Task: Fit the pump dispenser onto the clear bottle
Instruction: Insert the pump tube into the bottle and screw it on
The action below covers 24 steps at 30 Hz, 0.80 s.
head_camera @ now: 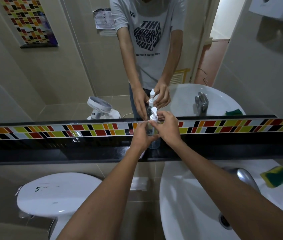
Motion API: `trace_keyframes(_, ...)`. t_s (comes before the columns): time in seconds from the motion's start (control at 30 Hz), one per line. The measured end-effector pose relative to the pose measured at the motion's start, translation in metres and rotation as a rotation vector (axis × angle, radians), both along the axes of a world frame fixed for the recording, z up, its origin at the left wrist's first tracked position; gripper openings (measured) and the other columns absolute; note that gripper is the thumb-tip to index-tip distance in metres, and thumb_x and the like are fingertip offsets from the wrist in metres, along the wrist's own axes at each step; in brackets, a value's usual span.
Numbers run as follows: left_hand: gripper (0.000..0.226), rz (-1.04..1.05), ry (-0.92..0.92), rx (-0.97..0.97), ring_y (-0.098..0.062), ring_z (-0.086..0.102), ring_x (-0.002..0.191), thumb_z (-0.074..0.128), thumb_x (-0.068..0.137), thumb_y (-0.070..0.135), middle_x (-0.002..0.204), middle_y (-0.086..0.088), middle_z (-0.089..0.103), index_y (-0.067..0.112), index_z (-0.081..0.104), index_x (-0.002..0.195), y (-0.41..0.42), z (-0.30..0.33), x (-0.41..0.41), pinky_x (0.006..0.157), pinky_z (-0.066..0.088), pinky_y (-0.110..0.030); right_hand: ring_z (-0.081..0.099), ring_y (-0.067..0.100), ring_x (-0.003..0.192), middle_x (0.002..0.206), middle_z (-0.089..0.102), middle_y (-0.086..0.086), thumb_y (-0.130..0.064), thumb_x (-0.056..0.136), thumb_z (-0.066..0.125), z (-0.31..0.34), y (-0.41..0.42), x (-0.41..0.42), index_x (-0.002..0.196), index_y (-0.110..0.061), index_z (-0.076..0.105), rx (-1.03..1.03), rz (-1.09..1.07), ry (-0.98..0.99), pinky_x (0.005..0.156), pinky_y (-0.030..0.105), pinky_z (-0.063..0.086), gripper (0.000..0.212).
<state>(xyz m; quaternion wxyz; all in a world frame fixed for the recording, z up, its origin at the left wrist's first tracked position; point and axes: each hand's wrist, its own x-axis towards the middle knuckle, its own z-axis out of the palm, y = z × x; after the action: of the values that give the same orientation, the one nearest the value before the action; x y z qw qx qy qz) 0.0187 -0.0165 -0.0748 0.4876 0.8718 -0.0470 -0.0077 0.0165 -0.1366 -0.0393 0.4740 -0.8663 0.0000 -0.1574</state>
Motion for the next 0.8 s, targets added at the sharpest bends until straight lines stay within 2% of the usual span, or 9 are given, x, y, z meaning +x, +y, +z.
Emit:
trace_keyframes(0.1,0.061,0.007,0.027,0.042,-0.021,0.058,0.105,0.085,0.076,0.026,0.122,-0.006,0.038,0.014,0.057,0.128,0.001,0.002,0.000,0.095,0.053,-0.034,0.064,0.016,0.100,0.108,0.064,0.003,-0.020,0.080,0.085,-0.001,0.001,-0.001,0.113,-0.007,0.068,0.016,-0.016,-0.009,0.088,0.029,0.056,0.039)
trace_keyframes(0.27,0.059,-0.046,0.001,0.183,-0.014,0.053,0.095,0.080,0.079,0.031,0.121,-0.006,0.039,0.012,0.056,0.130,0.005,0.007,0.002,0.093,0.053,-0.034,0.065,0.017,0.101,0.110,0.066,0.005,-0.021,0.079,0.086,0.001,0.002,-0.001,0.113,-0.007,0.069,0.021,-0.016,0.005,0.090,0.032,0.057,0.040)
trace_keyframes(0.47,0.061,-0.072,-0.009,0.161,-0.010,0.050,0.100,0.082,0.077,0.033,0.122,-0.006,0.045,0.014,0.057,0.130,0.010,0.005,0.002,0.095,0.051,-0.032,0.065,0.017,0.099,0.109,0.066,0.006,-0.021,0.079,0.085,0.000,0.002,-0.002,0.111,-0.008,0.068,0.028,-0.022,0.011,0.089,0.035,0.058,0.039)
trace_keyframes(0.53,0.071,-0.078,-0.013,0.147,-0.013,0.049,0.113,0.084,0.074,0.037,0.130,-0.005,0.043,0.016,0.055,0.134,0.014,0.003,-0.001,0.100,0.047,-0.032,0.063,0.014,0.098,0.110,0.066,0.005,-0.021,0.079,0.085,-0.001,0.002,-0.003,0.112,-0.009,0.067,0.032,-0.030,0.019,0.090,0.035,0.058,0.040)
trace_keyframes(0.6,0.083,-0.080,-0.006,0.149,-0.017,0.046,0.125,0.084,0.071,0.045,0.138,-0.003,0.039,0.019,0.048,0.141,0.019,-0.004,-0.001,0.105,0.045,-0.037,0.062,0.011,0.099,0.115,0.067,0.005,-0.021,0.077,0.087,0.000,0.004,-0.003,0.117,-0.009,0.065,0.048,-0.037,0.031,0.092,0.036,0.057,0.047)
trace_keyframes(0.7,0.094,-0.041,0.024,0.209,-0.023,0.044,0.130,0.081,0.070,0.056,0.140,-0.005,0.036,0.022,0.038,0.146,0.025,-0.023,-0.005,0.106,0.046,-0.045,0.062,0.014,0.111,0.127,0.066,0.007,-0.026,0.073,0.089,-0.005,0.000,-0.007,0.130,-0.010,0.059,0.081,-0.021,0.080,0.098,0.036,0.055,0.066)
trace_keyframes(0.8,0.111,-0.023,0.058,0.409,-0.029,0.038,0.135,0.075,0.068,0.069,0.146,-0.009,0.029,0.021,0.024,0.154,0.028,-0.057,0.001,0.109,0.043,-0.048,0.056,0.018,0.126,0.139,0.059,0.008,-0.035,0.070,0.091,-0.009,-0.008,-0.013,0.143,-0.011,0.050,0.126,-0.039,0.136,0.107,0.036,0.049,0.087)
